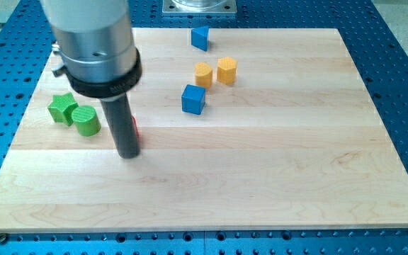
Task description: Push the cube and heart into their respective color blocks
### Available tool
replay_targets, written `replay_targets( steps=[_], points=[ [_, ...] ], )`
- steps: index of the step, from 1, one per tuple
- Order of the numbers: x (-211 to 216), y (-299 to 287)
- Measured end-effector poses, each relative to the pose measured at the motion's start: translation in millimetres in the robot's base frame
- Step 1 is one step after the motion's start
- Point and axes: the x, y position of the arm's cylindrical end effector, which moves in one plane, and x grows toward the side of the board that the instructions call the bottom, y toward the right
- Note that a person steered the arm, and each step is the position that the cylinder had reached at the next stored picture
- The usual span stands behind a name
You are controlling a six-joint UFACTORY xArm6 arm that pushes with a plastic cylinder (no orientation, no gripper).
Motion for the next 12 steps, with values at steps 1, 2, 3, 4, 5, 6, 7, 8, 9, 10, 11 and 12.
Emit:
replay_targets(
  steps=[1,2,3,4,5,6,7,8,9,10,11,12],
  points=[
    [-51.5,-3.0],
    [-88.8,-1.3],
    [-60.1,1.6],
    [-10.9,83.8],
    [-36.3,117.1],
    [-96.9,109.9],
    [-153.9,82.5],
    [-186.3,68.3],
    [-231.5,83.3],
    [-222.5,103.8],
    [-199.1,94.4],
    [-182.2,98.0]
  ],
)
